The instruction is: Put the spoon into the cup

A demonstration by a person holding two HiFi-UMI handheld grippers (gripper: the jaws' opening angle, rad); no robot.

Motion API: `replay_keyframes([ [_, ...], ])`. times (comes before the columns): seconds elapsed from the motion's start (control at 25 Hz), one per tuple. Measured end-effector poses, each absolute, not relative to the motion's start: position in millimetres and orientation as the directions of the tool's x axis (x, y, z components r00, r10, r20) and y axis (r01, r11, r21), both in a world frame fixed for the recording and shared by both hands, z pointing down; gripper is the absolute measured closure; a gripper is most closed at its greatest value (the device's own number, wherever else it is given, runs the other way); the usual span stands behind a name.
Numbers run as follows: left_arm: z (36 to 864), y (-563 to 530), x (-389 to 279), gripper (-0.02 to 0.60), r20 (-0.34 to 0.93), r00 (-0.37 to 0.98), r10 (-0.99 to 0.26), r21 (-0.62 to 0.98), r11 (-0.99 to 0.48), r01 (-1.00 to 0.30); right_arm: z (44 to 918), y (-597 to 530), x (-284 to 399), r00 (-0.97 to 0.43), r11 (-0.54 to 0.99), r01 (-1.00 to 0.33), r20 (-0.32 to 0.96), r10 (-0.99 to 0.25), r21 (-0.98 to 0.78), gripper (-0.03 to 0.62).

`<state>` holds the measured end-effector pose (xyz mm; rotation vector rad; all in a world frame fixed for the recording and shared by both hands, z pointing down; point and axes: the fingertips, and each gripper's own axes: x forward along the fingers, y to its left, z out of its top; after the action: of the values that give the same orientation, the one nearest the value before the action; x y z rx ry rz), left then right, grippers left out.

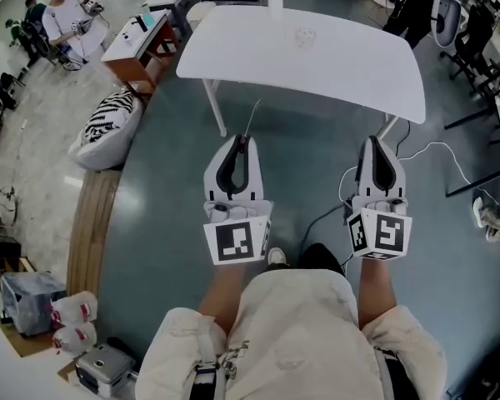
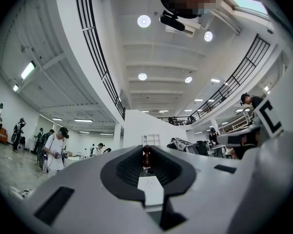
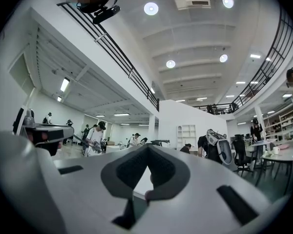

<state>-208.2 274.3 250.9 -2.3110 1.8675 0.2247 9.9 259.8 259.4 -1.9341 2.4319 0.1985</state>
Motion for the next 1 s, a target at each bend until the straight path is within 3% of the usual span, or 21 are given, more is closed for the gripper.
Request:
replay_keyframes([
  [1.0,272,250,-220,0.540,-0.191,0.232,-0.954,0.008,-0.237,-0.971,263,244,-9,-0.227,0.217,-0.970,-0.084,-0.970,0.105,0.606],
])
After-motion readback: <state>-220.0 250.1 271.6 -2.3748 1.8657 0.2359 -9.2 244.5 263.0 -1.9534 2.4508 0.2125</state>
